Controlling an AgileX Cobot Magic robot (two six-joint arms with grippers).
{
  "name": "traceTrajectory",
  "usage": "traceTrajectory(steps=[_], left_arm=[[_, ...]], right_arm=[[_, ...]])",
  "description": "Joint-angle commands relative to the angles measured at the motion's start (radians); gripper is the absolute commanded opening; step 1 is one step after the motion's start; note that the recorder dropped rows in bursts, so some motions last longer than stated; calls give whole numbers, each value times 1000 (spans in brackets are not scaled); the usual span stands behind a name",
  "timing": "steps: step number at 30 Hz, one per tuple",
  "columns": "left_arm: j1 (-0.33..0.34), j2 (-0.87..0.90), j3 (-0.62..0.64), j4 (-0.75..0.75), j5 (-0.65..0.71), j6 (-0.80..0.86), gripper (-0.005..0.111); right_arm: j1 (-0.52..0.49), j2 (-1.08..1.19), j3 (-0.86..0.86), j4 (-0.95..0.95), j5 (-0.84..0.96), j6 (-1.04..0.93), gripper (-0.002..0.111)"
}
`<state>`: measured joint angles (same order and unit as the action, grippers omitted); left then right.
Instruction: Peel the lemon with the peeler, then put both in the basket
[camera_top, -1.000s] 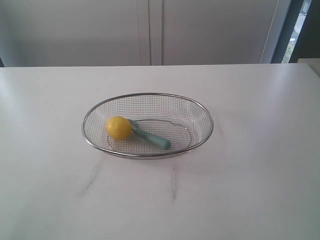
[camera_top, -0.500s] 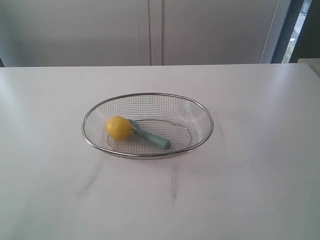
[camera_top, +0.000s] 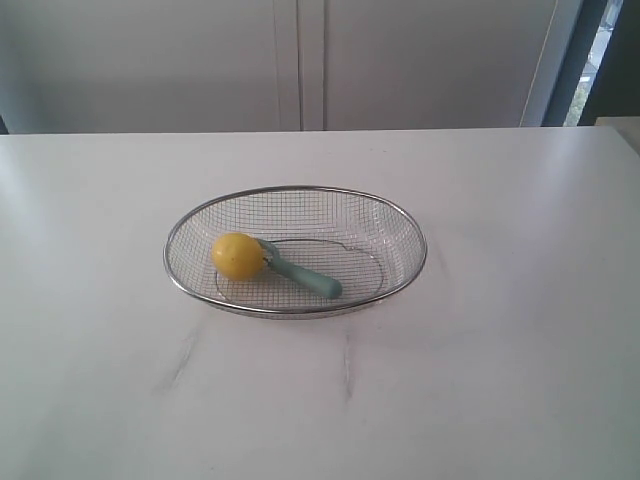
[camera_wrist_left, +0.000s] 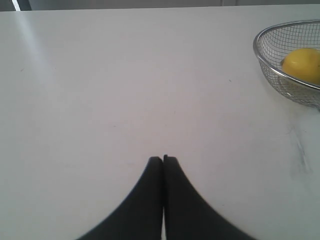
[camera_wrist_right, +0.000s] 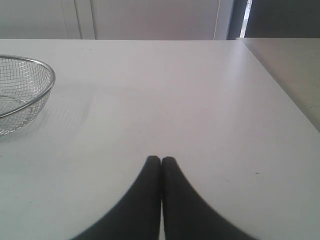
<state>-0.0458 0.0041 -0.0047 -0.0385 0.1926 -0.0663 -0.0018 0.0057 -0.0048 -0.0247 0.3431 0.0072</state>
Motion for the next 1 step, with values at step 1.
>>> traceTrajectory(steps=[1], left_arm=[[4, -4, 5, -5, -4, 4, 0]], right_arm=[[-8, -6, 5, 1, -8, -7, 0]])
